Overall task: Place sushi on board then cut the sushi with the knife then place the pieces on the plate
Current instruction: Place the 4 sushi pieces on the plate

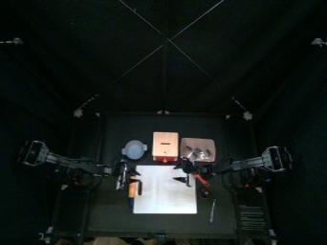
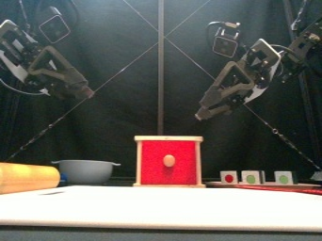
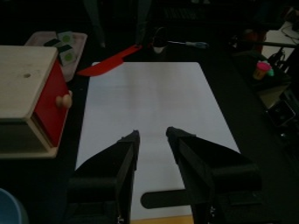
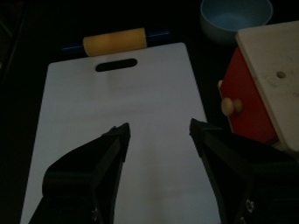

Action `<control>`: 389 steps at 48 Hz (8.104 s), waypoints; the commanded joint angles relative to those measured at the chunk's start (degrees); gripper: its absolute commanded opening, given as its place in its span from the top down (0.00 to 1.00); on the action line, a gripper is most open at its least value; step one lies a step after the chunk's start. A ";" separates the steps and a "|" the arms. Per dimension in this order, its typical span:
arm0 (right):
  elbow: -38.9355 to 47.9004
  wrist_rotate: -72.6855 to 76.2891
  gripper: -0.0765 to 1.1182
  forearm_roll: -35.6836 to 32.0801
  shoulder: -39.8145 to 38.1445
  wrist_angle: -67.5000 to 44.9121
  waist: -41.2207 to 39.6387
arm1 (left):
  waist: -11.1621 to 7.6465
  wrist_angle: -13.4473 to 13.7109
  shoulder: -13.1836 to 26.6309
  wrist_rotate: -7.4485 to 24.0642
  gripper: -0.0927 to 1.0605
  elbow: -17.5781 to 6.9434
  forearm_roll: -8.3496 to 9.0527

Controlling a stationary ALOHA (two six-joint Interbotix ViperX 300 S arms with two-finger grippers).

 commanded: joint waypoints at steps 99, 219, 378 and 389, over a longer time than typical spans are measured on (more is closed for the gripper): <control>-1.67 0.18 0.18 1.32 -0.53 0.18 0.35 | -0.09 -0.35 -0.09 0.09 0.28 -1.14 0.00; -2.90 0.18 0.18 1.41 0.88 0.26 0.00 | -0.09 -0.53 6.77 0.09 0.28 -4.48 0.00; -2.37 0.18 0.18 2.64 0.97 -1.49 0.70 | -0.09 -0.09 6.77 0.35 0.28 -4.48 -0.97; -2.37 0.18 0.18 2.55 0.97 -1.49 0.62 | -0.09 -0.09 6.77 0.26 0.28 -4.66 -0.88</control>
